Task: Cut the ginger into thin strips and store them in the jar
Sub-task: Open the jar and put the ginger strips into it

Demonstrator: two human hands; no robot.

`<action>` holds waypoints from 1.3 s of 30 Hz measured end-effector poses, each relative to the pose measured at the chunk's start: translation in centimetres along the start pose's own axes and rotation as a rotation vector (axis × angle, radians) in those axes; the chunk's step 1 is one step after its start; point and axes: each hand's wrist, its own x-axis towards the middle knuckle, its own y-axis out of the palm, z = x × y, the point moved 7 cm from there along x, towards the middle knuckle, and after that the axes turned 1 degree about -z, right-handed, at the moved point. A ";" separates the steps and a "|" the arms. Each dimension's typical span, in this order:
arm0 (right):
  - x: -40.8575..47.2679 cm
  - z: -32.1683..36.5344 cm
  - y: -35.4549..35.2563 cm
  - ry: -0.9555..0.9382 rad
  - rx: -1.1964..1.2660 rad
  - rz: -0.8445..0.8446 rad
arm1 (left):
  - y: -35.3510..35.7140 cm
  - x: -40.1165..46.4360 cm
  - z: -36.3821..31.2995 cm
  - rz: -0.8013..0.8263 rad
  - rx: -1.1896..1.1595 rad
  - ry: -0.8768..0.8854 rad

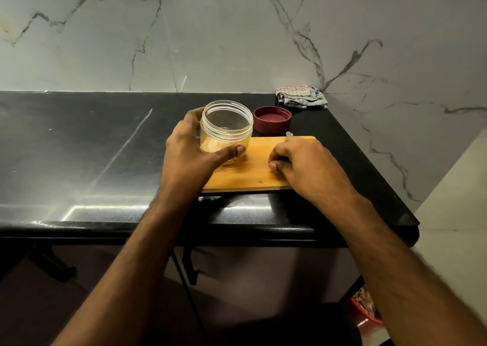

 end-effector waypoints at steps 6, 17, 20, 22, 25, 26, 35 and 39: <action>-0.7 0.2 0.1 -0.183 -0.076 0.098 | 0.1 0.1 0.2 0.005 0.001 -0.001; -2.8 3.1 -0.3 -0.522 -0.508 0.076 | 0.2 0.2 0.2 0.007 0.010 0.015; -2.0 2.6 -0.6 -0.418 -0.398 0.043 | 0.3 0.2 0.2 0.014 0.017 0.018; -1.4 2.3 -0.6 -0.372 -0.371 0.055 | 0.3 0.2 0.1 0.017 0.020 0.021; -1.4 3.0 -0.4 -0.442 -0.419 0.051 | 0.3 0.2 0.2 0.017 0.012 0.024; -1.6 3.3 -0.2 -0.472 -0.446 0.059 | 0.3 0.2 0.3 0.017 0.012 0.023; -0.7 2.6 -2.7 -0.288 -0.496 -0.349 | 0.4 0.2 0.5 0.015 0.031 0.039; 0.5 4.0 -5.5 -0.241 -0.266 -0.523 | 0.5 0.2 0.3 0.017 0.048 0.059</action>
